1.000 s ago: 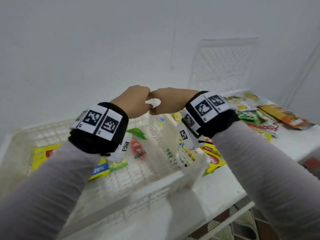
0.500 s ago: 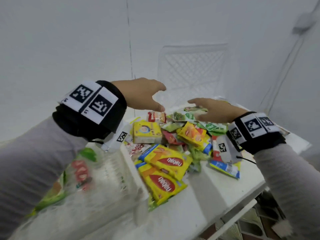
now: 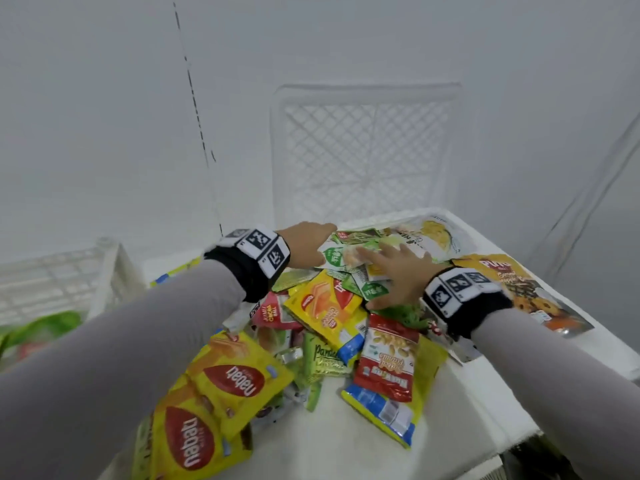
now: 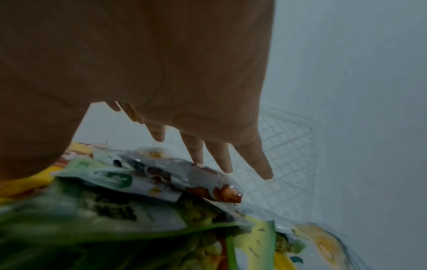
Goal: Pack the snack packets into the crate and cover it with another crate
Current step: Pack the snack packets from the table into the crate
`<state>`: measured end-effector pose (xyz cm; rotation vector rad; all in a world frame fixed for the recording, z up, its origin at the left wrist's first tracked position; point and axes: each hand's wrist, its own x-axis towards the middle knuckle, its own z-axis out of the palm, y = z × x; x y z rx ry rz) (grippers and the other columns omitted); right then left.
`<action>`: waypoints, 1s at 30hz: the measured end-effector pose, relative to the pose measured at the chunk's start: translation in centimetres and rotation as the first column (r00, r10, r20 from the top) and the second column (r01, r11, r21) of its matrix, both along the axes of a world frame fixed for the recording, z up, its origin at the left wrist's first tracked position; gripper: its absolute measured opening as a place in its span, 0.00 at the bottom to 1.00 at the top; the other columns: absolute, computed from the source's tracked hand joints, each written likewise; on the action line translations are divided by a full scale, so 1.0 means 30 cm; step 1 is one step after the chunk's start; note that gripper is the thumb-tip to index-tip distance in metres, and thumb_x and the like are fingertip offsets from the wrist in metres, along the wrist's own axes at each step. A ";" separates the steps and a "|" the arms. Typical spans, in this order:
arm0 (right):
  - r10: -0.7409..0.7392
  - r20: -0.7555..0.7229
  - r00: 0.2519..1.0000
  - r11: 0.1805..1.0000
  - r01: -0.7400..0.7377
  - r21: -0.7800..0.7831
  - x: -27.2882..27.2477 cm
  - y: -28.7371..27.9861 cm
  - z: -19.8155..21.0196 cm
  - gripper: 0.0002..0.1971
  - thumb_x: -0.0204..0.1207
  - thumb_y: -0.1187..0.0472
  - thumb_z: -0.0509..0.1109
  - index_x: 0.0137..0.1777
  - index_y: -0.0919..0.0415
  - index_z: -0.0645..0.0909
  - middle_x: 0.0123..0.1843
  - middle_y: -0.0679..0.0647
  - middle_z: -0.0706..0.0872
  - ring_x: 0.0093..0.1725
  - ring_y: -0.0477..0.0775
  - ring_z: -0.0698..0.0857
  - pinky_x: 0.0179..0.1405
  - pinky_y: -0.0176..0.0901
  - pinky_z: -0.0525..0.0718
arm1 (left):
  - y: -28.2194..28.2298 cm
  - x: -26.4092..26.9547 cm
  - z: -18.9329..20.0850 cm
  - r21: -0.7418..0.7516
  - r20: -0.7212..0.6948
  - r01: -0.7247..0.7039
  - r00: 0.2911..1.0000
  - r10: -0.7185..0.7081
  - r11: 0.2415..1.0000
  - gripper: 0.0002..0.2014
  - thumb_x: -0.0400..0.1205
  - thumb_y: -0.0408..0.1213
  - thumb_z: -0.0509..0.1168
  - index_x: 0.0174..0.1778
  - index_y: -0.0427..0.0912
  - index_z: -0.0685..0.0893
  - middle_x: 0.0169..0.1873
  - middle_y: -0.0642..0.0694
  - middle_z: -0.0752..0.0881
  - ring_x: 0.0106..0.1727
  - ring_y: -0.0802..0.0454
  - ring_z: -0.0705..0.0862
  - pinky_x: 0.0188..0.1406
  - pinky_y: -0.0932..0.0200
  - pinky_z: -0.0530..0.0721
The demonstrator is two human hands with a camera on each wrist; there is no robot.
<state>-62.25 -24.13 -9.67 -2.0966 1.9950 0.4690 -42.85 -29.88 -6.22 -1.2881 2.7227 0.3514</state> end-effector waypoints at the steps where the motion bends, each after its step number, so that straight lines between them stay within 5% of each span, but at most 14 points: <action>1: 0.021 -0.010 1.000 1.000 -0.021 0.008 0.000 -0.018 -0.011 0.56 0.61 0.27 0.70 0.78 0.32 0.32 0.85 0.53 0.42 0.82 0.70 0.44 0.71 0.83 0.51 | -0.012 -0.022 -0.030 0.001 0.005 -0.011 1.000 0.011 1.000 0.32 0.82 0.35 0.62 0.80 0.35 0.56 0.73 0.33 0.70 0.72 0.41 0.72 0.69 0.47 0.72; 4: 0.054 0.014 0.998 0.997 -0.055 0.062 -0.004 -0.070 -0.028 0.60 0.58 0.29 0.74 0.78 0.32 0.32 0.84 0.61 0.47 0.81 0.74 0.51 0.72 0.78 0.61 | -0.044 -0.078 -0.113 -0.011 0.021 -0.015 1.000 0.015 1.000 0.34 0.80 0.35 0.63 0.80 0.35 0.55 0.77 0.34 0.65 0.76 0.41 0.66 0.73 0.48 0.68; 6: 0.064 0.064 0.996 0.995 -0.069 0.073 -0.011 -0.099 -0.030 0.59 0.57 0.33 0.77 0.79 0.33 0.37 0.80 0.65 0.58 0.74 0.73 0.67 0.68 0.67 0.74 | -0.066 -0.110 -0.158 -0.023 0.062 -0.018 0.998 0.020 1.000 0.36 0.80 0.37 0.63 0.81 0.36 0.54 0.79 0.35 0.59 0.80 0.41 0.60 0.76 0.48 0.65; 8: 0.092 0.135 0.987 0.993 -0.100 0.055 -0.013 -0.115 -0.026 0.55 0.60 0.40 0.79 0.80 0.37 0.45 0.72 0.63 0.72 0.56 0.63 0.81 0.52 0.52 0.83 | -0.085 -0.144 -0.189 -0.026 0.081 -0.034 0.996 0.036 0.999 0.33 0.80 0.40 0.63 0.80 0.38 0.57 0.77 0.34 0.62 0.77 0.39 0.63 0.73 0.45 0.68; 11: 0.158 0.186 0.970 0.987 -0.156 -0.026 -0.014 -0.133 -0.026 0.46 0.64 0.50 0.78 0.79 0.45 0.54 0.57 0.55 0.84 0.37 0.52 0.78 0.33 0.40 0.76 | -0.101 -0.178 -0.201 -0.011 0.081 -0.017 0.997 0.018 1.000 0.25 0.79 0.44 0.63 0.71 0.40 0.68 0.63 0.36 0.76 0.62 0.39 0.76 0.59 0.45 0.78; 14: 0.187 0.111 0.976 0.979 -0.176 -0.103 -0.015 -0.128 -0.031 0.38 0.68 0.49 0.74 0.76 0.47 0.60 0.42 0.49 0.80 0.36 0.53 0.75 0.29 0.39 0.74 | -0.119 -0.178 -0.197 -0.050 0.118 -0.006 0.993 0.012 0.999 0.22 0.78 0.50 0.63 0.63 0.40 0.74 0.55 0.39 0.81 0.52 0.41 0.81 0.47 0.51 0.80; 19: 0.173 0.009 0.985 0.984 -0.173 -0.031 0.006 -0.114 -0.044 0.42 0.67 0.49 0.75 0.77 0.43 0.54 0.58 0.62 0.75 0.43 0.66 0.82 0.39 0.52 0.83 | -0.100 -0.198 -0.163 -0.154 0.359 0.097 0.933 -0.036 0.983 0.15 0.80 0.45 0.63 0.54 0.37 0.80 0.44 0.41 0.83 0.39 0.46 0.77 0.34 0.55 0.73; 22: 0.251 -0.068 0.966 0.956 -0.258 -0.141 0.041 -0.113 -0.058 0.36 0.70 0.63 0.71 0.76 0.51 0.57 0.39 0.56 0.76 0.29 0.57 0.75 0.23 0.45 0.75 | -0.084 -0.188 -0.147 -0.208 0.446 0.139 0.895 -0.033 0.968 0.08 0.81 0.34 0.60 0.52 0.36 0.81 0.46 0.40 0.84 0.43 0.45 0.81 0.36 0.57 0.74; 24: 0.276 -0.061 0.959 0.942 -0.283 -0.180 0.047 -0.119 -0.059 0.33 0.71 0.70 0.66 0.74 0.52 0.59 0.33 0.53 0.73 0.28 0.55 0.74 0.22 0.44 0.72 | -0.073 -0.152 -0.138 -0.238 0.428 0.122 0.904 -0.008 0.963 0.07 0.82 0.32 0.57 0.53 0.38 0.78 0.48 0.39 0.84 0.42 0.44 0.81 0.34 0.55 0.74; 27: 0.303 0.054 0.951 0.933 -0.285 -0.219 0.020 -0.131 -0.031 0.32 0.72 0.72 0.64 0.74 0.51 0.62 0.41 0.57 0.81 0.40 0.60 0.82 0.33 0.47 0.78 | -0.043 -0.080 -0.125 -0.326 0.333 0.124 0.943 -0.009 0.937 0.20 0.85 0.36 0.53 0.73 0.39 0.62 0.36 0.43 0.80 0.31 0.45 0.76 0.25 0.56 0.68; 30: 0.288 0.221 0.932 0.934 -0.221 -0.282 -0.019 -0.122 0.018 0.32 0.74 0.71 0.63 0.77 0.51 0.63 0.56 0.64 0.85 0.53 0.63 0.83 0.43 0.46 0.79 | -0.006 -0.013 -0.094 -0.421 0.251 0.126 0.968 -0.018 0.898 0.20 0.84 0.33 0.52 0.71 0.43 0.56 0.27 0.47 0.71 0.21 0.50 0.66 0.20 0.58 0.65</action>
